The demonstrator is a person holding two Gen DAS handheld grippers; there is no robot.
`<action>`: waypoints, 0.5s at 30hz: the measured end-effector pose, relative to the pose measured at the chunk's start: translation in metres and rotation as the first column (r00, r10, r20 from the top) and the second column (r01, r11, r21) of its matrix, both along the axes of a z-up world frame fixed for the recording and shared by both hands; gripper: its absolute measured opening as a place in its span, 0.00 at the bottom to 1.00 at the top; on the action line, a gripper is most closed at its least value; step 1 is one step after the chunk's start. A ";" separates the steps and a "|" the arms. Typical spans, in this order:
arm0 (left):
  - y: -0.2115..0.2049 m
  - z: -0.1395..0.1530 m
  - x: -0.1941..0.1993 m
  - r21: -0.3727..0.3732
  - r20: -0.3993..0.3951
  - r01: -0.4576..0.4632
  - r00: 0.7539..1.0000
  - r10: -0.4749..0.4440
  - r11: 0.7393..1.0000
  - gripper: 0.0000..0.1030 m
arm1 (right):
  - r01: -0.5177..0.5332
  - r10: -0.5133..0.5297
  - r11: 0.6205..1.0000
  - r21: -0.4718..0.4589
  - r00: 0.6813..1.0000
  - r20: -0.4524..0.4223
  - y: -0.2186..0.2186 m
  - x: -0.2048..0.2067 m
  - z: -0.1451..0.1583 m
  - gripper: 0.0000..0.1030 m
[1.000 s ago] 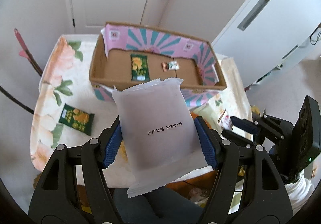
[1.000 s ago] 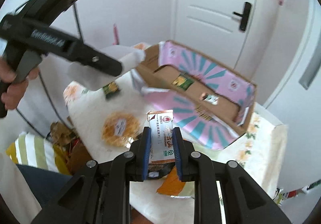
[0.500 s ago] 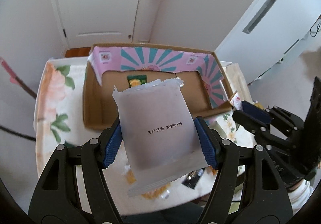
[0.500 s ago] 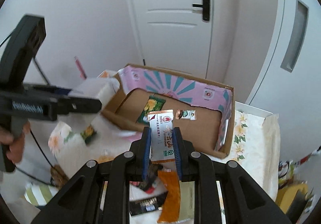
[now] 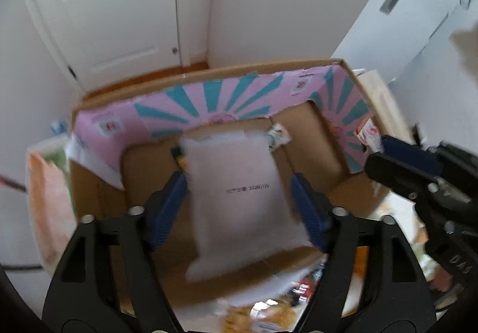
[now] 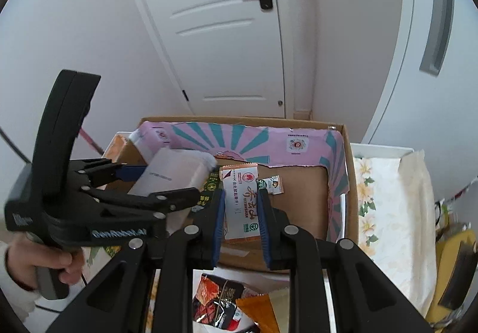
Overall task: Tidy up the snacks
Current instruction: 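Carry the white pouch and small packet into the cardboard box with both tools, then open both tools to drop the pouch and packet in the box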
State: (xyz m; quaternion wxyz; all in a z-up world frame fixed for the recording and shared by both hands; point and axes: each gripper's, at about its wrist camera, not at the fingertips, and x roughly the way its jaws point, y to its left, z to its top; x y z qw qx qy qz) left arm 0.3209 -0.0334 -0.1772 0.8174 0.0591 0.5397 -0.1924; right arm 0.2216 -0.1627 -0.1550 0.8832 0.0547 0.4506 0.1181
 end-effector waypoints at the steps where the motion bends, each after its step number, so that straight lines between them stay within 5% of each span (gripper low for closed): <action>1: -0.003 0.000 0.001 0.025 0.017 0.011 1.000 -0.012 1.000 0.95 | 0.009 -0.009 1.000 -0.001 1.000 -0.006 0.000 0.003 -0.002 0.19; 15: 0.040 0.019 -0.015 0.037 0.071 -0.034 0.997 0.031 0.999 1.00 | 0.060 -0.056 0.997 0.043 0.994 -0.092 -0.004 0.024 -0.016 0.19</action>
